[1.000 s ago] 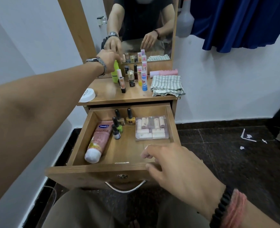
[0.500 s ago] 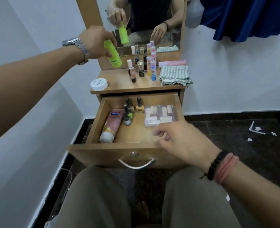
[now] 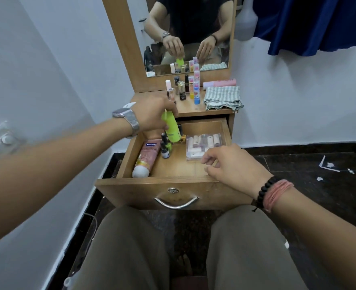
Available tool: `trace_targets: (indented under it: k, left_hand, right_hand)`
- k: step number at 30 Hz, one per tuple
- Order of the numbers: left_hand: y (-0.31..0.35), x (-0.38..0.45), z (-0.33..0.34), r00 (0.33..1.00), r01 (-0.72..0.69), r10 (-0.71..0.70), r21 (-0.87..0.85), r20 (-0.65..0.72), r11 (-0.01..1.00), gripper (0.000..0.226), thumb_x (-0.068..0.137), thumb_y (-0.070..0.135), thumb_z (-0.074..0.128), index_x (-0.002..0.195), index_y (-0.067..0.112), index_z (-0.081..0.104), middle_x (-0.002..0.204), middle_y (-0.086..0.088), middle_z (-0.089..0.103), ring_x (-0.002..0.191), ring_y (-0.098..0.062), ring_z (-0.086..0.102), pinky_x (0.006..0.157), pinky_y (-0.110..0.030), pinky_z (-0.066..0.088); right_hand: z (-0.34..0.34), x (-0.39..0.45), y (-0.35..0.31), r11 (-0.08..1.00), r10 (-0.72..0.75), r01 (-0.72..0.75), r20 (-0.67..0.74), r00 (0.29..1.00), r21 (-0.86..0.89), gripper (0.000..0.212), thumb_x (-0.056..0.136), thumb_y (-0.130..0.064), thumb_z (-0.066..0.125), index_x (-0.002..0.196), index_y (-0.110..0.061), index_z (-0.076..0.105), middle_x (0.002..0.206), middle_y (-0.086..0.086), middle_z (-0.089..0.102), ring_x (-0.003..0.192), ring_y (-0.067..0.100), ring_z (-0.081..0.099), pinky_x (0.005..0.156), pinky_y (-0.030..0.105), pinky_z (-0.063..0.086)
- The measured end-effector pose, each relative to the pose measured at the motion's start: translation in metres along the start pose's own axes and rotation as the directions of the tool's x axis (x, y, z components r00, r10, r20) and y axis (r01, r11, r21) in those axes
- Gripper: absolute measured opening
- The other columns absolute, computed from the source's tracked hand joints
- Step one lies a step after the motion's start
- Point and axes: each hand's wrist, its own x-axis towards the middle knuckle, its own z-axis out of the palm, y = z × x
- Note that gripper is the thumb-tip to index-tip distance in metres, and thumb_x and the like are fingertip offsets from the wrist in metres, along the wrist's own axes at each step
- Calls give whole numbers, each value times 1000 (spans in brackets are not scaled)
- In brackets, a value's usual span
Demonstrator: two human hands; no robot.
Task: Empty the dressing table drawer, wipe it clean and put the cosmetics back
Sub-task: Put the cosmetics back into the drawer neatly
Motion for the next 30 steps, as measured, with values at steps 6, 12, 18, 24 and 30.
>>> trace_targets:
  k: [6, 12, 18, 24, 30]
  left_hand:
    - [14, 12, 41, 998, 5, -12, 97, 67, 995, 42, 75, 29, 75, 114, 26, 58, 113, 2, 62, 102, -22, 57, 72, -31, 45]
    - [14, 20, 56, 994, 28, -38, 92, 104, 995, 42, 75, 26, 76, 113, 23, 58, 114, -2, 61, 100, -24, 56, 75, -38, 50]
    - [9, 29, 61, 995, 31, -37, 69, 89, 997, 42, 73, 24, 78, 110, 23, 59, 114, -1, 60, 101, -24, 56, 71, -32, 46]
    - [9, 35, 64, 995, 36, -43, 71, 88, 997, 42, 72, 24, 78, 109, 22, 59, 113, -2, 61, 101, -22, 56, 69, -28, 41]
    - [6, 37, 69, 990, 66, -74, 74, 117, 995, 43, 74, 23, 78, 112, 23, 59, 115, -2, 60, 102, -23, 57, 70, -30, 46]
  right_hand:
    - [2, 2, -2, 1000, 0, 0, -9, 1000, -7, 22, 87, -24, 55, 104, -29, 69, 92, -11, 68, 87, 11, 62, 81, 34, 54]
    - [6, 2, -5, 1000, -2, 3, 24, 1000, -24, 25, 89, -20, 53, 107, -27, 68, 92, -7, 70, 89, 13, 62, 81, 35, 55]
    - [6, 2, -7, 1000, -4, 5, 40, 999, -30, 25, 89, -20, 53, 107, -27, 68, 92, -6, 70, 83, 16, 66, 80, 34, 55]
    - [5, 2, -7, 999, -8, 10, 52, 999, -47, 26, 89, -20, 52, 108, -28, 68, 94, -7, 70, 84, 16, 65, 79, 33, 54]
    - [9, 3, -6, 998, -20, 22, 39, 999, -58, 28, 91, -19, 46, 106, -30, 68, 104, -1, 68, 84, 20, 65, 77, 34, 54]
